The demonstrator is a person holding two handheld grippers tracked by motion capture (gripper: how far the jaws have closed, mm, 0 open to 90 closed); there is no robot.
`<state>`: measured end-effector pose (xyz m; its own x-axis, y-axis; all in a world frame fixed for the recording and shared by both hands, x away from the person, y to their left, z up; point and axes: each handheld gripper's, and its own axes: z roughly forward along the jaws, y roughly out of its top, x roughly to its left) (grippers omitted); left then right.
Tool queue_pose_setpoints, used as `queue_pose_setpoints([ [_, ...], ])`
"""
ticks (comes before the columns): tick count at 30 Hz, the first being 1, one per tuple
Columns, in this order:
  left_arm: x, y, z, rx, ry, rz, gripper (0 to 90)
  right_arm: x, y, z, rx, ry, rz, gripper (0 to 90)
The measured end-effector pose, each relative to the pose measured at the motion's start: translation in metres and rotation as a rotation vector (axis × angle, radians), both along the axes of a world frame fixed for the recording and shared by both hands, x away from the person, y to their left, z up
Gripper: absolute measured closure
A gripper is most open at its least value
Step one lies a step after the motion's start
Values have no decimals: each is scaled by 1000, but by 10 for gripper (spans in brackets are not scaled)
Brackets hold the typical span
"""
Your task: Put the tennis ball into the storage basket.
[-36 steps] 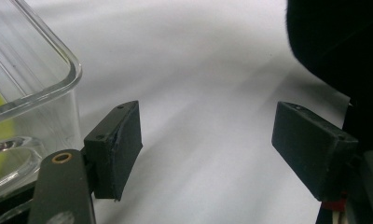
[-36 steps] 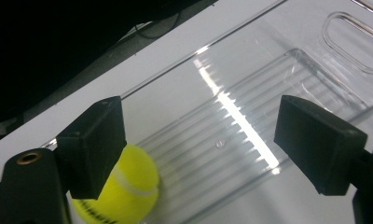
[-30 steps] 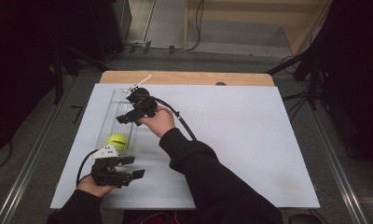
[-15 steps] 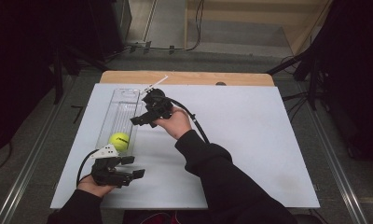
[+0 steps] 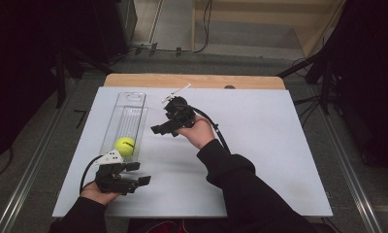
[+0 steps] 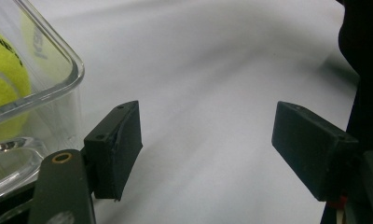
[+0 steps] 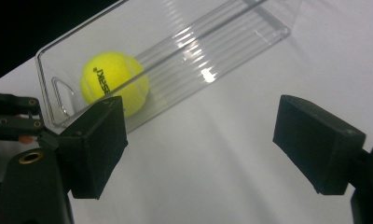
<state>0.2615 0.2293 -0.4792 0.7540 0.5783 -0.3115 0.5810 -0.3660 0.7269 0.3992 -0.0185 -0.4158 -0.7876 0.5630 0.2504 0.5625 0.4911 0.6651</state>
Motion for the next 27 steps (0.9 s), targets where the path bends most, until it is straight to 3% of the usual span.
queue_pose_setpoints([
  [10,0,0,0,-4,5,6,246,-16,-22,-6,-7,-7,3,155],
  [18,1,-1,-1,-7,7,5,245,-21,-45,-16,5,19,-11,158],
  [27,2,-1,-2,-3,7,6,246,-30,-66,-19,26,11,-24,158],
])
